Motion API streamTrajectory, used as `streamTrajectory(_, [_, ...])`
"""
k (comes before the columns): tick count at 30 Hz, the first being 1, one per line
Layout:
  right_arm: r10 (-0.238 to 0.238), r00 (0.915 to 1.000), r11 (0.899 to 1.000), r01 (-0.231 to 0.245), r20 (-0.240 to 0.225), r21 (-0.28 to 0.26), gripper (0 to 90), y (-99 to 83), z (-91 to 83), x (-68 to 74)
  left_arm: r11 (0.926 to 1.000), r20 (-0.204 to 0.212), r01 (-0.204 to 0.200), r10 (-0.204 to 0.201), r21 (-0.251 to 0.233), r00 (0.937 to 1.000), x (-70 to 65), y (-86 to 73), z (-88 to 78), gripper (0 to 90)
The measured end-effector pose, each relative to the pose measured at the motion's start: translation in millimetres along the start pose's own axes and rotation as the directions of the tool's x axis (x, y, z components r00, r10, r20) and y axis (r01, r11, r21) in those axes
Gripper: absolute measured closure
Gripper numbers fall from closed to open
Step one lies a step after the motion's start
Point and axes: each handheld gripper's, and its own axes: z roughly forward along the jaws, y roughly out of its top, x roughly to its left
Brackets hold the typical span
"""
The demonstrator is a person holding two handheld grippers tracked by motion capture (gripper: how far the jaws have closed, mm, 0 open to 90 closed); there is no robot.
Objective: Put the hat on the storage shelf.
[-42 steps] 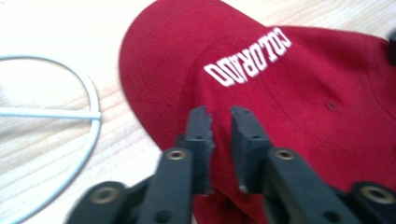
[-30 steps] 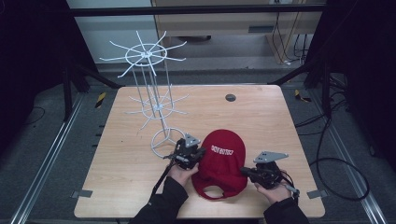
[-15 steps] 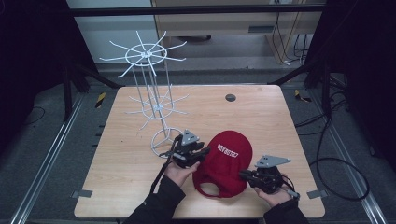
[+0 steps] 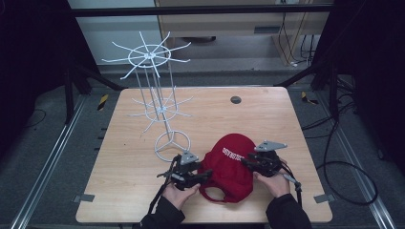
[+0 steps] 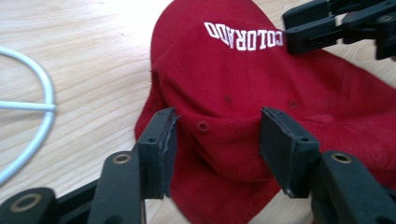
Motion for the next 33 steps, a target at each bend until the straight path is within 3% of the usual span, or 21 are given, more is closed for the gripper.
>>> streamTrajectory(4, [0.004,1.0000,1.000,-0.004,-0.001,0.031,80.7,-1.2,1.0,2.0,0.9988,0.009,0.032,-0.032,0.036,0.9994,0.4,-1.2,13.0,60.8])
streamTrajectory(6, [0.011,0.9999,0.999,-0.011,0.005,0.032,84.1,-2.2,0.2,1.5,0.9975,0.003,0.048,-0.049,0.052,0.9988,1.1,-3.1,20.3,72.4])
streamTrajectory(8, [0.019,0.9998,0.999,-0.019,0.006,0.032,85.8,-2.7,-1.5,1.6,0.9970,0.001,0.039,-0.039,0.067,0.9992,3.5,-5.2,24.2,81.3])
streamTrajectory(10, [0.025,0.9997,0.999,-0.025,0.009,0.031,86.6,-3.2,-3.4,0.9,0.9971,0.010,0.045,-0.045,0.062,0.9989,5.1,-5.5,26.5,85.7])
streamTrajectory(13, [0.039,0.9991,0.999,-0.040,0.016,0.024,87.1,-4.4,-7.6,-0.5,0.9980,0.002,0.012,-0.012,0.062,0.9999,8.4,-0.2,26.8,87.4])
streamTrajectory(17, [0.042,0.9989,0.999,-0.042,0.022,0.018,87.3,-6.6,-14.3,0.8,0.9995,-0.005,0.002,-0.002,0.032,1.0000,10.1,9.0,29.5,87.7])
streamTrajectory(20, [0.041,0.9988,0.999,-0.042,0.028,0.019,87.4,-11.4,-25.6,4.6,0.9996,-0.026,-0.027,0.027,0.007,0.9993,12.9,23.6,38.3,87.9])
streamTrajectory(23, [0.053,0.9986,0.998,-0.053,0.004,0.023,87.5,-18.7,-33.2,8.2,0.9995,-0.025,-0.027,0.027,-0.013,0.9993,14.3,35.3,47.7,87.9])
streamTrajectory(29, [0.073,0.9962,0.997,-0.072,-0.048,0.021,87.7,-33.2,-46.7,18.0,0.9978,-0.017,-0.064,0.064,-0.016,0.9978,6.9,51.9,67.7,88.5])
streamTrajectory(33, [0.059,0.9959,0.998,-0.058,-0.069,0.017,86.5,-37.7,-50.2,27.5,0.9974,0.004,-0.063,0.063,-0.034,0.9980,7.0,58.9,72.5,88.4])
